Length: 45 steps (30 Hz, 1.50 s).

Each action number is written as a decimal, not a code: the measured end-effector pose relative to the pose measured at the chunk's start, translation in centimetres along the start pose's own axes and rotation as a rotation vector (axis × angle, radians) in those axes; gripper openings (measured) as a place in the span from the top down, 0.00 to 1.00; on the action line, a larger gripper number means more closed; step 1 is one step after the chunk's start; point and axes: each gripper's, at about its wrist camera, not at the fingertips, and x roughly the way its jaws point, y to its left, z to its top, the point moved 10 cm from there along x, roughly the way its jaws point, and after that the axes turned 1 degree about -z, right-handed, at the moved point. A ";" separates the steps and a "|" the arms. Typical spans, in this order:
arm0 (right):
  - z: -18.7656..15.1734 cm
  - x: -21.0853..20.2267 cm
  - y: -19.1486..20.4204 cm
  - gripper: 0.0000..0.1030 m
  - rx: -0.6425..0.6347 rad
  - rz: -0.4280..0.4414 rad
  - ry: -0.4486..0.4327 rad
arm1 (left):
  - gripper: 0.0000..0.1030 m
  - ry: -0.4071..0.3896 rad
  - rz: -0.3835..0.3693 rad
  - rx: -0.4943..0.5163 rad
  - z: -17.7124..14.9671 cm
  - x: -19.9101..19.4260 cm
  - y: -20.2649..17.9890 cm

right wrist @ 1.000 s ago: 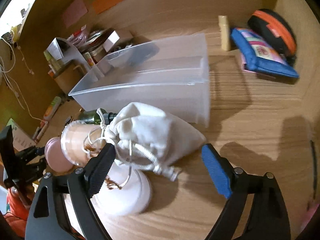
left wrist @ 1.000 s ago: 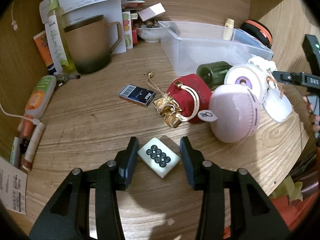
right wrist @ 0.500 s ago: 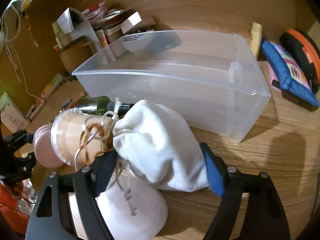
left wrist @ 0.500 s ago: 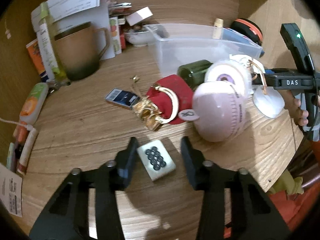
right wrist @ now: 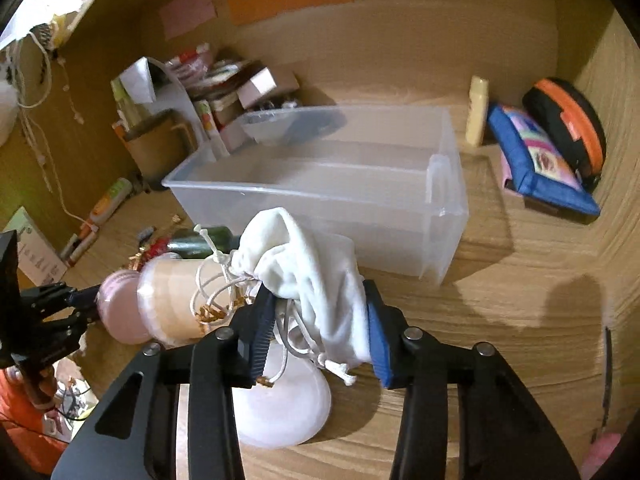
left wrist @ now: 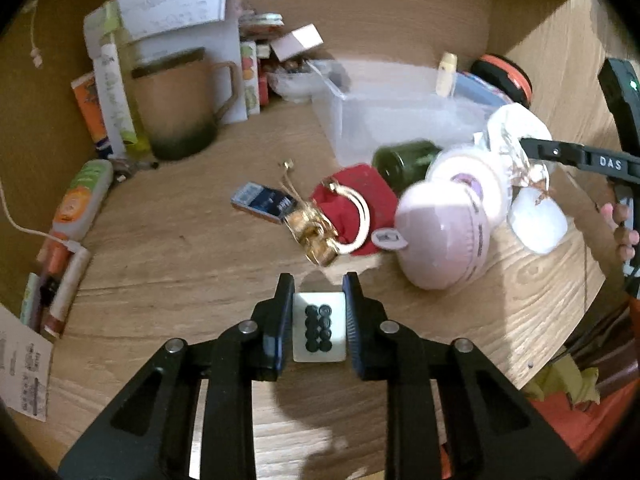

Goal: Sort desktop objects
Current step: 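Grasp the white dotted tile with the left gripper while the right gripper lifts the white bag, then carry the tile and bag over the clear box and release both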

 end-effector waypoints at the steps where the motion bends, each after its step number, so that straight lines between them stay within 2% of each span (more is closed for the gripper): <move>1: 0.2 -0.3 0.1 0.63 -0.003 -0.003 -0.010 | 0.77 -0.016 0.004 -0.001 0.4 -0.4 0.1; 9: 1.9 -3.2 0.6 0.63 -0.009 -0.020 -0.090 | 0.77 -0.101 -0.038 -0.031 3.6 -2.0 0.5; 13: 2.7 -4.0 0.7 0.63 -0.012 -0.029 -0.121 | 0.77 -0.125 -0.114 -0.052 5.4 -2.2 0.1; 24: 5.5 -5.1 0.3 0.63 -0.020 -0.049 -0.179 | 0.77 -0.138 -0.125 0.002 10.5 -1.1 -0.5; 33: 7.7 -4.2 -1.1 0.63 -0.029 -0.072 -0.197 | 0.77 -0.171 -0.148 0.043 15.2 -1.1 -1.3; 36: 8.4 -3.6 -1.3 0.63 -0.035 -0.072 -0.199 | 0.77 -0.165 -0.217 0.044 16.6 -0.7 -2.2; 45: 9.8 -0.8 -2.4 0.63 -0.035 -0.063 -0.172 | 0.77 -0.137 -0.234 0.091 18.6 1.8 -4.0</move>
